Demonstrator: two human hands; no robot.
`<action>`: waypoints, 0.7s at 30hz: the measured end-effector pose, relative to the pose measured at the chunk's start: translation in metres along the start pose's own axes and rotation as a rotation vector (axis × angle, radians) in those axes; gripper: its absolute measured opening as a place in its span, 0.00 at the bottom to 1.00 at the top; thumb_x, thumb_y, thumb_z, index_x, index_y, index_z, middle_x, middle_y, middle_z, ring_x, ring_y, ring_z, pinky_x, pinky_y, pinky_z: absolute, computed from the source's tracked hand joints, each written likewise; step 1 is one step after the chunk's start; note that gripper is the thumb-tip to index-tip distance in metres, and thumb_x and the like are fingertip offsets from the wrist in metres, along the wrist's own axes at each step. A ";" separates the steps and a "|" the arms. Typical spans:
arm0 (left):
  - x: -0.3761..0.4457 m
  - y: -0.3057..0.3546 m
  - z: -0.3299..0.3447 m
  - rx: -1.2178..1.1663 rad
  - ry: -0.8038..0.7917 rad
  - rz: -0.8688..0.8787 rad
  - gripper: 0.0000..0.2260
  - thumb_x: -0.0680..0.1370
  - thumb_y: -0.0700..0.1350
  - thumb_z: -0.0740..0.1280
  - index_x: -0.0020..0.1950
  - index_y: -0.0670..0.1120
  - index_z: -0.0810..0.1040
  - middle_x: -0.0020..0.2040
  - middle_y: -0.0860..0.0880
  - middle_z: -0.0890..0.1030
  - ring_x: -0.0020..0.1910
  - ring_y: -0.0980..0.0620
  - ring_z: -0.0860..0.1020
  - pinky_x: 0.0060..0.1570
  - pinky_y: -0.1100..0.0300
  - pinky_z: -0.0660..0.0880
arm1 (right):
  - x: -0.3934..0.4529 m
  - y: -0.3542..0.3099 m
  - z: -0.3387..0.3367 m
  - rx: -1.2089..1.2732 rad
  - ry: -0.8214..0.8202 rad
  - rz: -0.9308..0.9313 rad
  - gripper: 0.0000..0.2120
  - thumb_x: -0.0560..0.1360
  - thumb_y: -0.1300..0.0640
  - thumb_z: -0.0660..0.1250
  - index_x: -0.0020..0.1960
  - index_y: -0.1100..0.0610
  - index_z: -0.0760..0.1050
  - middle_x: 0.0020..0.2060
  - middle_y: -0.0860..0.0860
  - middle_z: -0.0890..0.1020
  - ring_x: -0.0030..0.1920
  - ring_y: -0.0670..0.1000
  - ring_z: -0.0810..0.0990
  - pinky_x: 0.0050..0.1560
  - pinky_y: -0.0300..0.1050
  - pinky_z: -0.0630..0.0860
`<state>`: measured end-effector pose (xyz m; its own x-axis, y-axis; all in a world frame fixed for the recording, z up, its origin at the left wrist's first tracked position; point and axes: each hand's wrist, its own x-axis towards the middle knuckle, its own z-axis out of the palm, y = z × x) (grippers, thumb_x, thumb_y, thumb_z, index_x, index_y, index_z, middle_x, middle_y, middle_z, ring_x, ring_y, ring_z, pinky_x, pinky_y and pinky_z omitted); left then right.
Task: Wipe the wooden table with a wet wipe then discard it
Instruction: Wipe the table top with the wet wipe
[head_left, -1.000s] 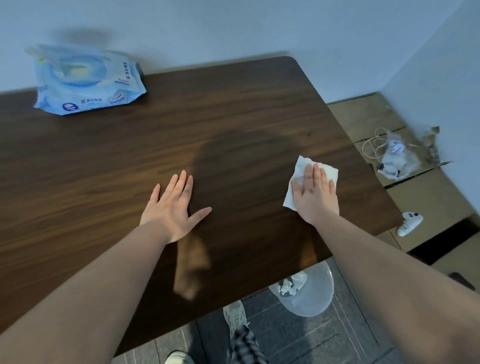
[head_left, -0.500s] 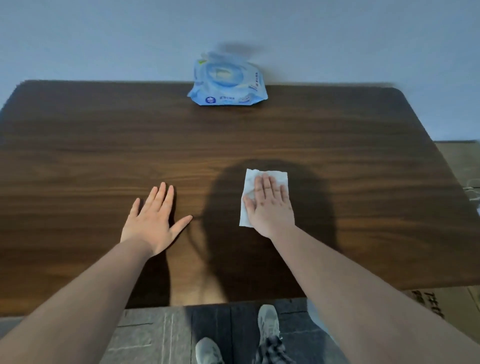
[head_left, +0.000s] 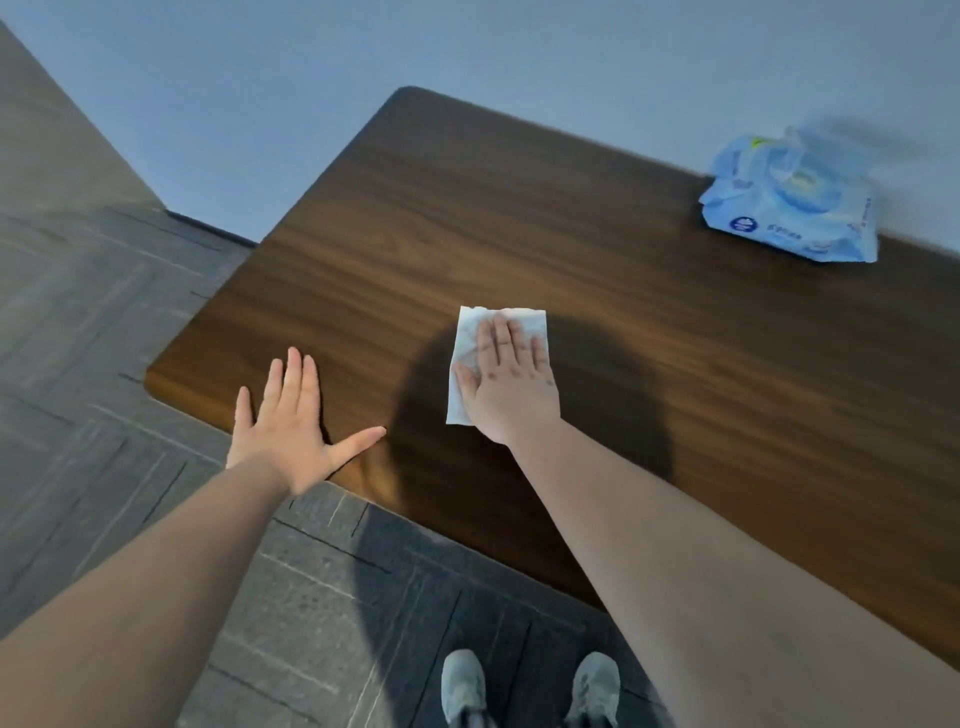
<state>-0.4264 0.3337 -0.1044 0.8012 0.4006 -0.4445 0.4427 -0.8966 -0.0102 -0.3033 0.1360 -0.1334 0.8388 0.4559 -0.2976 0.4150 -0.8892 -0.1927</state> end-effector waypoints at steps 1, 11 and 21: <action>0.001 -0.002 0.002 -0.024 0.010 0.006 0.55 0.61 0.81 0.41 0.76 0.45 0.35 0.78 0.47 0.35 0.76 0.48 0.37 0.73 0.43 0.41 | 0.007 -0.014 0.000 -0.007 0.001 -0.028 0.30 0.80 0.41 0.39 0.76 0.55 0.36 0.77 0.52 0.39 0.76 0.52 0.37 0.75 0.53 0.37; 0.007 0.008 0.003 -0.136 0.094 0.014 0.55 0.58 0.80 0.41 0.77 0.50 0.34 0.79 0.51 0.38 0.76 0.51 0.36 0.72 0.44 0.35 | 0.062 -0.117 -0.001 -0.057 0.027 -0.257 0.30 0.81 0.41 0.41 0.77 0.55 0.39 0.78 0.53 0.42 0.77 0.54 0.39 0.75 0.53 0.36; 0.006 -0.002 0.007 -0.112 0.081 -0.007 0.56 0.57 0.81 0.40 0.76 0.48 0.33 0.78 0.51 0.37 0.76 0.52 0.36 0.72 0.45 0.36 | 0.060 -0.127 0.008 -0.079 0.007 -0.369 0.30 0.81 0.41 0.41 0.77 0.54 0.40 0.78 0.51 0.43 0.77 0.52 0.39 0.74 0.51 0.35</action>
<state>-0.4256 0.3366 -0.1130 0.8256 0.4248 -0.3714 0.4870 -0.8689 0.0887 -0.3086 0.2769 -0.1346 0.6302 0.7462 -0.2146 0.7153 -0.6655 -0.2133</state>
